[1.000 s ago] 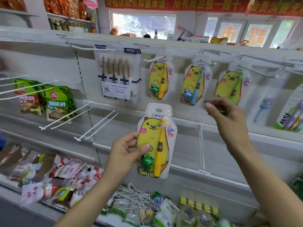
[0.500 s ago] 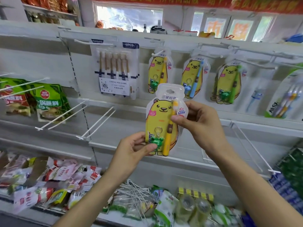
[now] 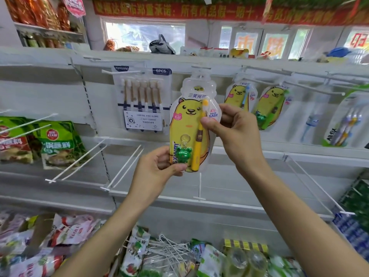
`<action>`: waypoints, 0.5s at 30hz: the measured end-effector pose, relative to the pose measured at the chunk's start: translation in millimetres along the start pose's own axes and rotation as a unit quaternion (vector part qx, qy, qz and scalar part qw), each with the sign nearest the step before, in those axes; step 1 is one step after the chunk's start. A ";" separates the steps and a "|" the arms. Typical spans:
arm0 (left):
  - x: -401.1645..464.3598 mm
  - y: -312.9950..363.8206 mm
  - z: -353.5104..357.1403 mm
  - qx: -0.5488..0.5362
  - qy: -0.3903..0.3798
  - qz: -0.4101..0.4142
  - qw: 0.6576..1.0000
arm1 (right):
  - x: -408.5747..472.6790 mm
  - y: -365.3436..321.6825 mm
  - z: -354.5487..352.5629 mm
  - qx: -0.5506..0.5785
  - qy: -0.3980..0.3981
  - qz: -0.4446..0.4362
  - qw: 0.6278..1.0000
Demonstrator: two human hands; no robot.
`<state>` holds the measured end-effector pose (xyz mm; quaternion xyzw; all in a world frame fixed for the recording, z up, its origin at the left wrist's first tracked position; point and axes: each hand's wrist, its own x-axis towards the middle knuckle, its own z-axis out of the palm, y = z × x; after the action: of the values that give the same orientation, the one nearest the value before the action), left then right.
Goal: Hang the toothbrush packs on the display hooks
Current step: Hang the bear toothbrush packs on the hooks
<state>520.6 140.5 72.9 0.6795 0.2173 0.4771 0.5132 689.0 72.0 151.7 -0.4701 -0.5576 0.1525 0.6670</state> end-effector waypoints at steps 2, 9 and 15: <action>5.2 -0.9 -2.4 -0.004 -0.002 0.002 1.000 | 3.6 0.9 3.8 -0.004 0.008 -0.008 1.000; 20.2 -5.9 -6.4 -0.009 -0.020 0.002 1.000 | 15.2 1.1 5.1 0.001 0.028 -0.013 1.000; 40.6 -13.5 -8.5 -0.024 -0.023 -0.006 0.999 | 25.1 2.4 9.7 -0.031 0.010 -0.034 0.999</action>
<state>534.0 181.7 78.1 0.6763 0.1986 0.4635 0.5369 689.5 95.9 164.3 -0.4724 -0.5710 0.1074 0.6628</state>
